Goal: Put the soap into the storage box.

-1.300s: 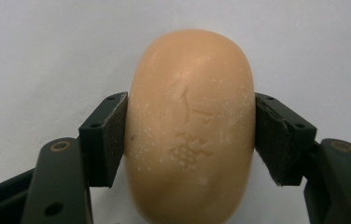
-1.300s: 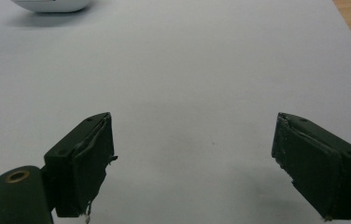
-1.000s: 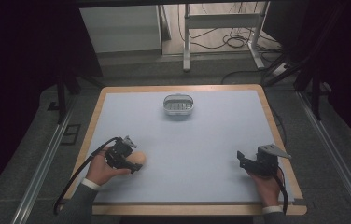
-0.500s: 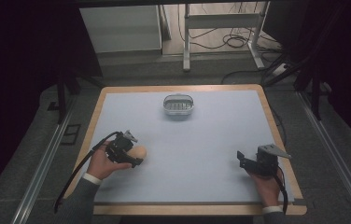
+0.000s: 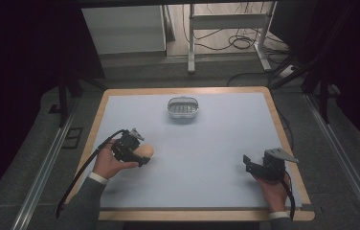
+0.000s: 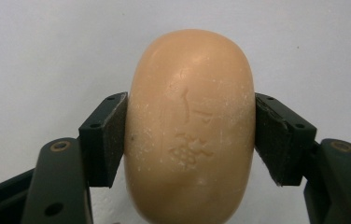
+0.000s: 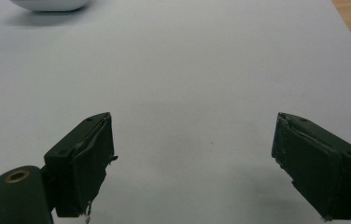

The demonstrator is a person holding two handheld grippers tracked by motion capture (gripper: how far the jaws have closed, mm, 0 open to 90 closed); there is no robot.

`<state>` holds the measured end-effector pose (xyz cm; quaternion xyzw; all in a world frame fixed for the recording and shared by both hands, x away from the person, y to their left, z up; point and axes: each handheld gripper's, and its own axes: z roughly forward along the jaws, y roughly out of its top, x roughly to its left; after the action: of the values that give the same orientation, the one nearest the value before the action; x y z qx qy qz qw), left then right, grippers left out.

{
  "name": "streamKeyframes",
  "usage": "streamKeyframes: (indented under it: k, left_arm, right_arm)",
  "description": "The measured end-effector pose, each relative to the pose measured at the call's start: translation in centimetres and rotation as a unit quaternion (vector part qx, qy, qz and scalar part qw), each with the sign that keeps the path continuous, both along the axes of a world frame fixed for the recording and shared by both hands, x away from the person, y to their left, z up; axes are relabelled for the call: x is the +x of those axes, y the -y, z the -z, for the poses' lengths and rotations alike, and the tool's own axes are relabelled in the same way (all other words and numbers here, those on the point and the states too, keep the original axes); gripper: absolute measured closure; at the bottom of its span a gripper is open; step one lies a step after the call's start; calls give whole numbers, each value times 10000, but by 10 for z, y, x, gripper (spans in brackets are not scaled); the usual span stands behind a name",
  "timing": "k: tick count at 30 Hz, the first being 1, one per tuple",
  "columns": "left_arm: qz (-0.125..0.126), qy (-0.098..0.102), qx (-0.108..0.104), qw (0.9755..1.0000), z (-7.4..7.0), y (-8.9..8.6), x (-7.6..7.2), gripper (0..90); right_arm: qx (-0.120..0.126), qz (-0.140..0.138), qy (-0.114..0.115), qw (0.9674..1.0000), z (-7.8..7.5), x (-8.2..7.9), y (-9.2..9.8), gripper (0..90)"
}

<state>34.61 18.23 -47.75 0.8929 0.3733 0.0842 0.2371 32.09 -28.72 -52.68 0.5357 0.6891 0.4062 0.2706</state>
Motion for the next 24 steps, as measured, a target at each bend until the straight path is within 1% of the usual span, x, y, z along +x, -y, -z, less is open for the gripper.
streamKeyframes:
  k: [6,10,12,14,18,19,21,24]
  left_arm:
    - [-8,24,7,10000,-4,2,6,323]
    - [40,44,22,10000,-9,6,11,323]
    - [40,51,8,10000,-9,7,12,323]
    - [65,50,41,10000,-11,9,14,323]
    - [73,45,10,10000,-12,11,17,323]
    - [81,52,37,9999,-12,12,18,323]
    - [74,38,2,10000,-12,13,19,323]
    - [88,48,33,9999,-13,14,21,323]
  right_arm:
    - [8,-4,-11,10000,0,0,0,131]
    - [3,-3,-13,10000,0,0,0,131]
    - [3,-1,-13,10000,0,0,0,131]
    - [3,-2,-15,10000,0,0,0,131]
    - [8,-4,-17,10000,0,0,0,131]
    - [8,-4,-15,10000,0,0,0,131]
    - [8,-4,-14,10000,0,0,0,131]
    - [5,-5,-17,10000,0,0,0,131]
